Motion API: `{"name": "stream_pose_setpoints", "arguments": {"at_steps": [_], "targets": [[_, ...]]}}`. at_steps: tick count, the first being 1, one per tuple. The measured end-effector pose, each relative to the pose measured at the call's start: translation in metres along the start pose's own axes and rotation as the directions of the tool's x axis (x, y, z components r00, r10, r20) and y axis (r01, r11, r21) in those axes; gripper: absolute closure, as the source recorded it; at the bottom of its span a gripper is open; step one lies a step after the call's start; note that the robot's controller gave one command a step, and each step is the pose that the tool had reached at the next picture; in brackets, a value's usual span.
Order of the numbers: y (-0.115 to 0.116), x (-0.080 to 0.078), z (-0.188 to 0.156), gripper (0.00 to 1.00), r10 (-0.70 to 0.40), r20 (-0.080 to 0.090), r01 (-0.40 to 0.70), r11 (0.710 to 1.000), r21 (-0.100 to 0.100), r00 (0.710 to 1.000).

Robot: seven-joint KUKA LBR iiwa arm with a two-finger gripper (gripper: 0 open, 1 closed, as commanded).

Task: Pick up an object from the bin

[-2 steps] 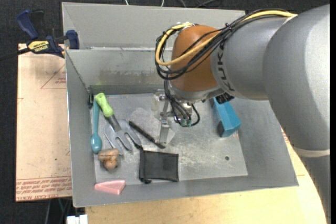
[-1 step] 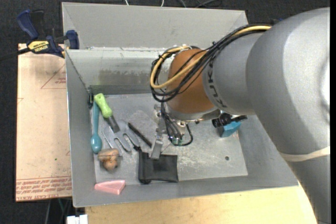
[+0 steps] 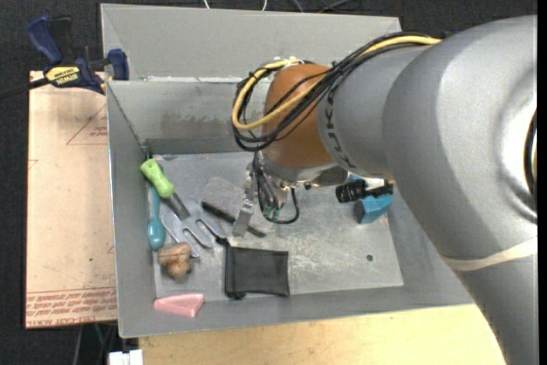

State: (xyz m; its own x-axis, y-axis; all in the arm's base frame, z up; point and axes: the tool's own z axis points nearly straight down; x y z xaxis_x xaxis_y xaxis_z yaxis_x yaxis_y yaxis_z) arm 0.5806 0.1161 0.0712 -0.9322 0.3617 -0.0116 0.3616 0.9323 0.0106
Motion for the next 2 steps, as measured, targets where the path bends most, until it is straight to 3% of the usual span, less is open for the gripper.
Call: {"name": "stream_pose_setpoints", "arguments": {"at_steps": [1,2], "targets": [[0.000,0.000,0.000,1.00,0.000,0.000,0.000,1.000,0.000,1.000],[-0.001,0.002,-0.024,1.00,-0.001,-0.008,0.001,1.000,0.004,1.000]]}}
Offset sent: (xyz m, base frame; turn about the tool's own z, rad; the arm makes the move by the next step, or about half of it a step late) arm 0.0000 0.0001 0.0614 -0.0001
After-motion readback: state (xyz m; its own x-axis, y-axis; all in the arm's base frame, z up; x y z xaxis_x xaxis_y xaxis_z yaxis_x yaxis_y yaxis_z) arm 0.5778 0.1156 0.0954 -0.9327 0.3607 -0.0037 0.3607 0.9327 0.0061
